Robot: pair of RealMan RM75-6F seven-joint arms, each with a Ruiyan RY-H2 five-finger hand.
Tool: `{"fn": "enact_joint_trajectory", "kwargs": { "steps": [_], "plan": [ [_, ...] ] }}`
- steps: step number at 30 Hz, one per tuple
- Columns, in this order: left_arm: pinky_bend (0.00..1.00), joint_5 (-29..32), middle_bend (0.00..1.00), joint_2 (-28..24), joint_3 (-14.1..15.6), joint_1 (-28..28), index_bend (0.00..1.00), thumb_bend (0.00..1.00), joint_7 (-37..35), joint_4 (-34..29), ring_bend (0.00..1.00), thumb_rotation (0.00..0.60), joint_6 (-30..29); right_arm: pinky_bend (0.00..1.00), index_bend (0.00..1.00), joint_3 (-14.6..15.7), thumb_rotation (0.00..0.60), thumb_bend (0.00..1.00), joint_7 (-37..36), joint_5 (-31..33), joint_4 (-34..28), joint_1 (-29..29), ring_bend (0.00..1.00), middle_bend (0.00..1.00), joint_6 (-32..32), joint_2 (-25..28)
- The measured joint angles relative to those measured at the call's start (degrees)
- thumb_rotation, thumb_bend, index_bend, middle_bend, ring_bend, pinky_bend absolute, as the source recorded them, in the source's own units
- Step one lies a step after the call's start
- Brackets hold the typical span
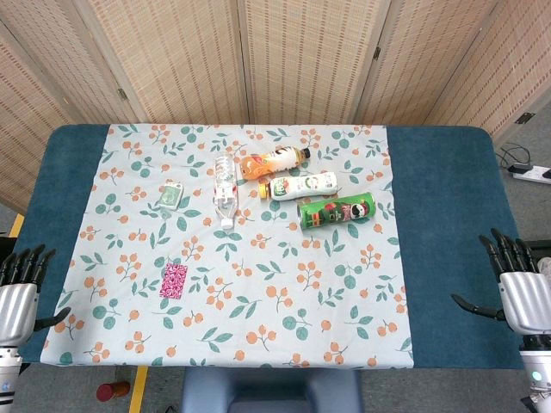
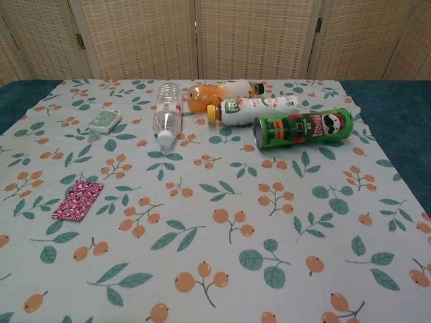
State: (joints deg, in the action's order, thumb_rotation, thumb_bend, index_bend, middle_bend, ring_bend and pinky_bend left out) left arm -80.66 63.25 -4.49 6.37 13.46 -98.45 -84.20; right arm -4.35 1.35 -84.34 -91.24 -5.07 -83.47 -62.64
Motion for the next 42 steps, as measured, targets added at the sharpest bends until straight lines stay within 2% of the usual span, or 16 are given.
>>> {"fn": "enact_joint_trajectory", "kwargs": {
  "steps": [23, 27, 31, 35, 41, 42],
  "plan": [
    [0.00, -0.8, 0.10, 1.9, 0.2, 0.6, 0.16, 0.11, 0.1, 2.0, 0.05, 0.600, 0.0, 0.00, 0.00, 0.3, 0.323, 0.16, -0.6, 0.2, -2.1, -0.1, 0.00, 0.00, 1.1, 2.3],
    [0.00, -2.7, 0.11, 1.8, 0.4, 1.4, 0.20, 0.11, -0.4, 2.1, 0.05, 0.600, 0.7, 0.00, 0.00, 0.0, 0.351, 0.16, -0.7, 0.1, -2.1, -0.1, 0.00, 0.00, 0.4, 2.1],
    [0.00, -5.8, 0.11, 1.9, 0.7, 3.7, 0.22, 0.12, -1.5, 2.4, 0.06, 0.600, 3.1, 0.00, 0.00, -0.2, 0.362, 0.16, -0.8, -0.1, -2.3, 0.0, 0.00, 0.00, -0.2, 2.2],
    [0.00, -8.4, 0.12, 1.7, 1.1, 6.8, 0.24, 0.14, -3.6, 2.4, 0.07, 0.600, 7.0, 0.00, 0.00, -0.4, 0.468, 0.16, -0.6, 0.1, -2.7, 0.2, 0.00, 0.00, -0.8, 2.2],
    [0.00, -11.9, 0.12, 1.8, 1.8, 12.2, 0.25, 0.14, -5.3, 2.2, 0.07, 0.599, 13.7, 0.00, 0.00, -0.4, 0.471, 0.16, -1.0, -0.1, -3.0, 0.6, 0.00, 0.00, -1.3, 2.5],
    [0.00, -12.4, 0.12, 1.8, 1.9, 13.1, 0.25, 0.14, -5.6, 2.1, 0.07, 0.584, 14.8, 0.00, 0.00, -0.4, 0.470, 0.16, -1.1, 0.0, -3.0, 0.6, 0.00, 0.00, -1.4, 2.6]
  ]
}}
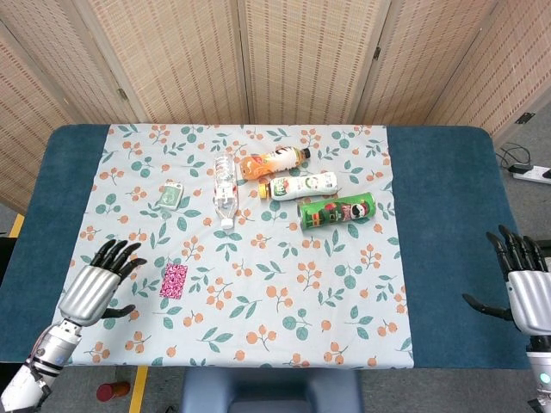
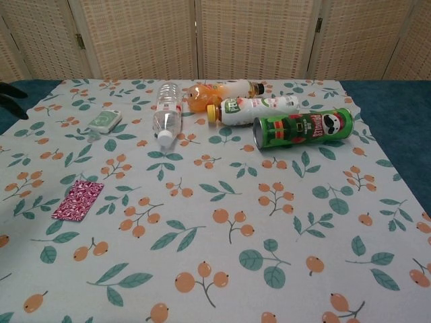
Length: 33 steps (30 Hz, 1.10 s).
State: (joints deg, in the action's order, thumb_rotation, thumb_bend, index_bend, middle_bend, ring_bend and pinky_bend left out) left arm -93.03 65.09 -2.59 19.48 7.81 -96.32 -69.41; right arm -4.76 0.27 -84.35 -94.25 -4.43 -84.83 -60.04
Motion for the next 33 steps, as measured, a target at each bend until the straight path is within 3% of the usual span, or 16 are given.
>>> {"fn": "enact_joint_trajectory", "kwargs": {
  "steps": [1, 3, 5, 10, 20, 33],
  "plan": [
    [0.00, -0.5, 0.12, 0.1, 0.1, 1.1, 0.25, 0.13, -0.6, -0.1, 0.07, 0.536, 1.4, 0.00, 0.00, 0.0, 0.471, 0.16, -0.1, 0.0, 0.0, 0.0, 0.00, 0.00, 0.0, 0.0],
    [0.00, -0.7, 0.12, 0.4, 0.2, 2.6, 0.26, 0.13, -1.4, -0.4, 0.07, 0.343, 3.5, 0.00, 0.00, 0.0, 0.470, 0.16, -0.2, 0.0, 0.0, 0.1, 0.00, 0.00, 0.0, 0.1],
    [0.00, -0.5, 0.12, 0.6, 0.3, 4.1, 0.27, 0.13, -2.3, -0.9, 0.06, 0.224, 5.9, 0.00, 0.00, 0.1, 0.470, 0.16, -0.6, -0.1, 0.1, 0.1, 0.00, 0.00, 0.0, 0.1],
    [0.00, 0.6, 0.11, 1.2, 0.5, 7.8, 0.28, 0.13, -5.2, -2.5, 0.04, 0.022, 11.7, 0.00, 0.00, 0.2, 0.469, 0.16, -1.9, -0.1, 0.5, 0.2, 0.00, 0.00, 0.1, 0.1],
    [0.00, 5.4, 0.09, 7.2, 0.5, 12.2, 0.29, 0.13, -4.6, 0.7, 0.00, 0.000, 17.9, 0.00, 0.00, 0.2, 0.470, 0.16, -2.9, 0.2, 1.1, 0.1, 0.00, 0.00, 0.8, 0.0],
    [0.00, 11.1, 0.09, 12.7, 1.3, 12.4, 0.30, 0.12, 0.3, 8.2, 0.00, 0.000, 18.2, 0.00, 0.00, 0.2, 0.470, 0.16, -3.9, 0.4, 1.7, 0.1, 0.00, 0.00, 1.2, -0.2]
  ]
}}
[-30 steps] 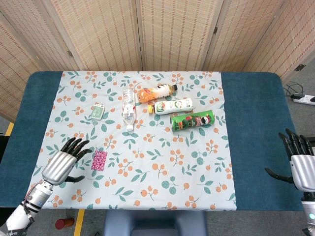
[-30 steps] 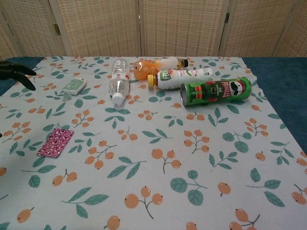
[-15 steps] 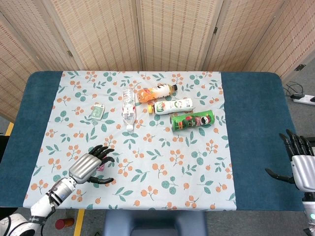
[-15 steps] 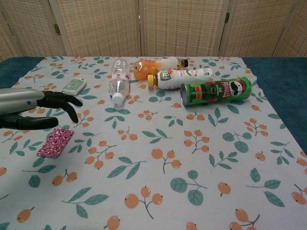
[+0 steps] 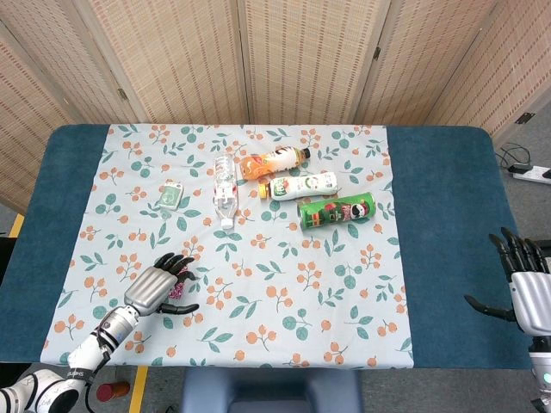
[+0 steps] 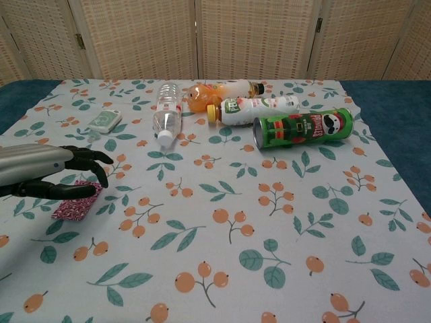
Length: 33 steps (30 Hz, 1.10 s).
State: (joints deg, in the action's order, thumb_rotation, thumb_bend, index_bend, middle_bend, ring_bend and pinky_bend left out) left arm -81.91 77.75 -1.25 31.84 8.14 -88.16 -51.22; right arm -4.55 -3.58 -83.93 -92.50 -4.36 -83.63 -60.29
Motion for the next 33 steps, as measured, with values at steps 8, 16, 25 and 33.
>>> {"fn": "enact_joint_trajectory", "kwargs": {
  "steps": [8, 16, 25, 33],
  "plan": [
    [0.00, 0.9, 0.09, 1.3, 1.3, -0.8, 0.30, 0.12, 0.2, 2.8, 0.00, 0.000, -0.6, 0.00, 0.00, -0.1, 0.469, 0.16, 0.1, 0.0, -0.2, -0.3, 0.00, 0.00, 0.4, -0.1],
    [0.00, 1.9, 0.09, 2.7, 1.7, -0.9, 0.31, 0.12, -0.8, 5.5, 0.00, 0.000, -0.4, 0.00, 0.00, 0.0, 0.473, 0.16, -0.1, 0.0, 0.0, -0.2, 0.00, 0.00, 0.4, -0.4],
    [0.00, 3.4, 0.09, 3.7, 2.2, -1.0, 0.31, 0.12, -0.2, 7.4, 0.00, 0.000, 0.3, 0.00, 0.00, -0.1, 0.470, 0.16, -0.4, 0.1, 0.4, -0.4, 0.00, 0.00, 0.7, -0.5],
    [0.00, 5.3, 0.09, 4.0, 2.4, -1.9, 0.31, 0.12, 1.0, 9.5, 0.00, 0.000, -0.3, 0.00, 0.00, -0.2, 0.472, 0.16, -0.7, 0.5, 0.8, -0.6, 0.00, 0.00, 1.2, -0.7]
  ]
}}
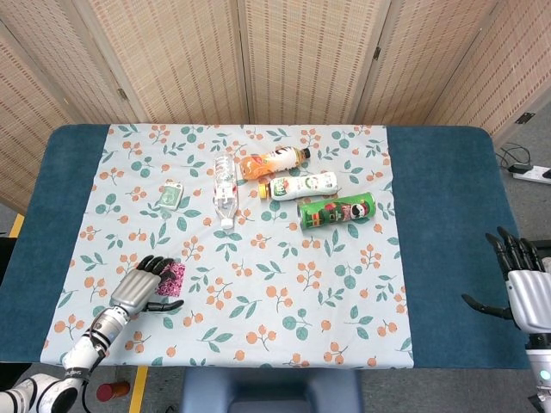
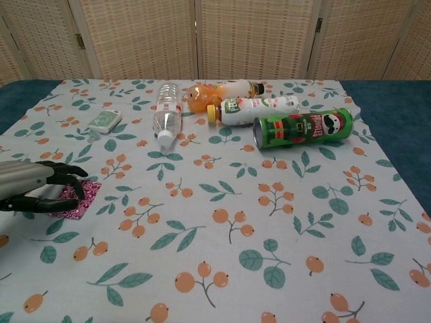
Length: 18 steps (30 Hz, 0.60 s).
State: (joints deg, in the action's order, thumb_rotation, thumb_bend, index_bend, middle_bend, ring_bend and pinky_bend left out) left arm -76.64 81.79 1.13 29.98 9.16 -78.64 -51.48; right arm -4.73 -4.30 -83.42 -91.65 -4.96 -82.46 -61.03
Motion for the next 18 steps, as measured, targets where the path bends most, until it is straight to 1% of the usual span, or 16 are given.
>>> {"fn": "enact_joint_trajectory", "kwargs": {
  "steps": [10, 18],
  "plan": [
    [0.00, 1.5, 0.09, -2.1, 0.8, -2.0, 0.32, 0.12, -0.4, 2.1, 0.00, 0.000, -0.7, 0.00, 0.00, -0.2, 0.470, 0.16, -0.3, 0.1, 0.3, -0.1, 0.00, 0.00, -0.2, -0.1],
    [0.00, 1.4, 0.09, -4.1, 0.8, -3.2, 0.32, 0.13, -1.1, 2.0, 0.00, 0.000, -2.5, 0.00, 0.00, -0.2, 0.472, 0.16, -0.2, -0.1, 0.2, 0.0, 0.00, 0.00, -0.4, -0.1]
  ]
}}
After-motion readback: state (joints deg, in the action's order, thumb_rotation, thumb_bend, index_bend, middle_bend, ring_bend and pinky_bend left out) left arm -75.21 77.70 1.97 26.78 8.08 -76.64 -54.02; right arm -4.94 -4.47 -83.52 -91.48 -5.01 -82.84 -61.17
